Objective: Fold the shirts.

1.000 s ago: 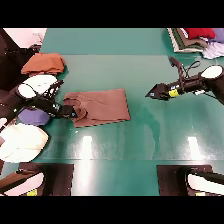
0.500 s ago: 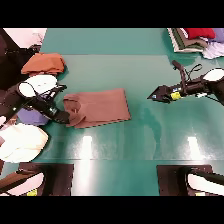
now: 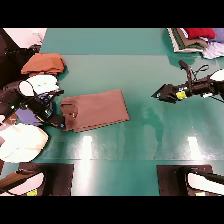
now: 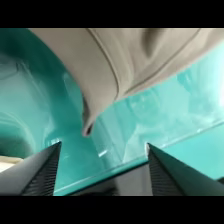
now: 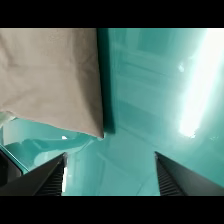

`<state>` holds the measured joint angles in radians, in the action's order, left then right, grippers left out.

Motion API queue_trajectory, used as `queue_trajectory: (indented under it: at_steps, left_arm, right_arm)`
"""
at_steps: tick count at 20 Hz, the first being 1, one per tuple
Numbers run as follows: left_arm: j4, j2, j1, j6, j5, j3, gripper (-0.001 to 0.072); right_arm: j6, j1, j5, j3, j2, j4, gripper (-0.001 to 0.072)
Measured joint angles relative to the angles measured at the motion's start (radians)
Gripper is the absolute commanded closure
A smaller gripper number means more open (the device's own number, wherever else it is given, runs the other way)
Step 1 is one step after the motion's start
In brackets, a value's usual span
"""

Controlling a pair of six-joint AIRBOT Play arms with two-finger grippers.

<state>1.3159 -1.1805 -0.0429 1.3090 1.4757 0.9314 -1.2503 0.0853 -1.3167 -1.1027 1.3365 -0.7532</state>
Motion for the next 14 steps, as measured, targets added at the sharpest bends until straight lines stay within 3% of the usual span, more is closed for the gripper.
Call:
queue_trajectory:
  at_steps: [4,5,6,14]
  left_arm:
    - [-0.132,0.011,0.0,0.03,-0.045,0.117,0.0135]
    - [-0.179,0.012,0.0,0.035,-0.056,0.143,0.0431]
    - [-0.217,0.013,0.0,0.036,-0.069,0.163,0.0672]
    - [-0.335,0.014,0.0,-0.017,-0.149,0.209,0.067]
  right_arm:
    - [0.011,0.035,0.012,0.0,0.048,0.002,0.0073]
    - [0.019,0.053,0.018,0.0,0.072,0.003,0.0073]
    - [0.031,0.074,0.027,0.0,0.102,0.011,0.0073]
    - [0.159,0.247,0.095,-0.109,0.392,0.219,0.0075]
